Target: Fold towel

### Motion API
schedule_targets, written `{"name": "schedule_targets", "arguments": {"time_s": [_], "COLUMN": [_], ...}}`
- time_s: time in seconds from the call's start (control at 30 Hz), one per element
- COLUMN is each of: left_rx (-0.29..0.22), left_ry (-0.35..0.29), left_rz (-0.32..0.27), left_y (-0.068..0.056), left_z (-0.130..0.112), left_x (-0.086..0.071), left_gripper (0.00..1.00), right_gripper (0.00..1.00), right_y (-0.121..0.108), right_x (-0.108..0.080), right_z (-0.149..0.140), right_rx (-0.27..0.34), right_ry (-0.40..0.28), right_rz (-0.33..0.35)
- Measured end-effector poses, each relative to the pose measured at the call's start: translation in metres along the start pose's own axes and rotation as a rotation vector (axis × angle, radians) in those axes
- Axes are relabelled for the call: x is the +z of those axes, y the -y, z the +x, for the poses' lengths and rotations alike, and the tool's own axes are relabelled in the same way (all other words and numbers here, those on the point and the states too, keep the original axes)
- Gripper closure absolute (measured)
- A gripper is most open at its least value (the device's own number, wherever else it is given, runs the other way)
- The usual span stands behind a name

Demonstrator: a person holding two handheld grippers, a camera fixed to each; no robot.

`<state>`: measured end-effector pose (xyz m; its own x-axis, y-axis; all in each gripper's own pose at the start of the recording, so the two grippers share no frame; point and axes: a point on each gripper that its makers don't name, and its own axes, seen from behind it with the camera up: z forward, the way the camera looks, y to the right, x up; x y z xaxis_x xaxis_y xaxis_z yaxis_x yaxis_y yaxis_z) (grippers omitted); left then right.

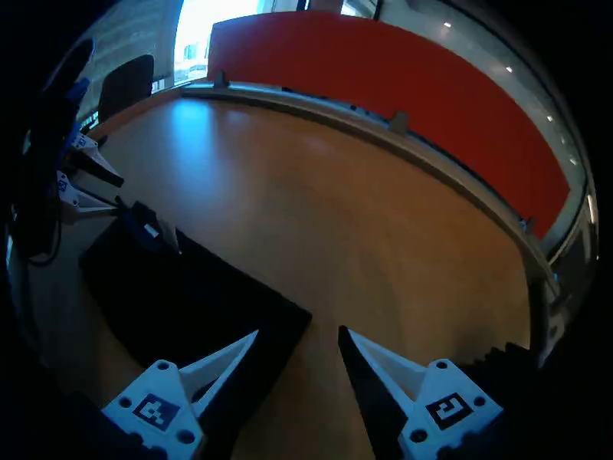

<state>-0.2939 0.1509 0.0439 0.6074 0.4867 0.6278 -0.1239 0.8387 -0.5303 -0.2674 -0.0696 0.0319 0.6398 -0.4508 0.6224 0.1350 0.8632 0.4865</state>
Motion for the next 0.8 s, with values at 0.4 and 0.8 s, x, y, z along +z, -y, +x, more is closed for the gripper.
{"name": "schedule_targets", "arguments": {"time_s": [0.4,0.8], "left_rx": [-0.010,-0.041], "left_ry": [-0.019,-0.037], "left_rz": [0.010,0.005], "left_y": [0.007,0.006], "left_z": [0.003,0.001], "left_x": [-0.006,-0.018], "left_gripper": [0.08,0.07], "right_gripper": [0.01,0.00], "right_y": [-0.006,0.000], "right_x": [-0.003,-0.019], "right_z": [0.012,0.006], "right_rx": [0.002,0.012], "right_ry": [-0.033,-0.042], "right_rz": [-0.018,-0.010]}}
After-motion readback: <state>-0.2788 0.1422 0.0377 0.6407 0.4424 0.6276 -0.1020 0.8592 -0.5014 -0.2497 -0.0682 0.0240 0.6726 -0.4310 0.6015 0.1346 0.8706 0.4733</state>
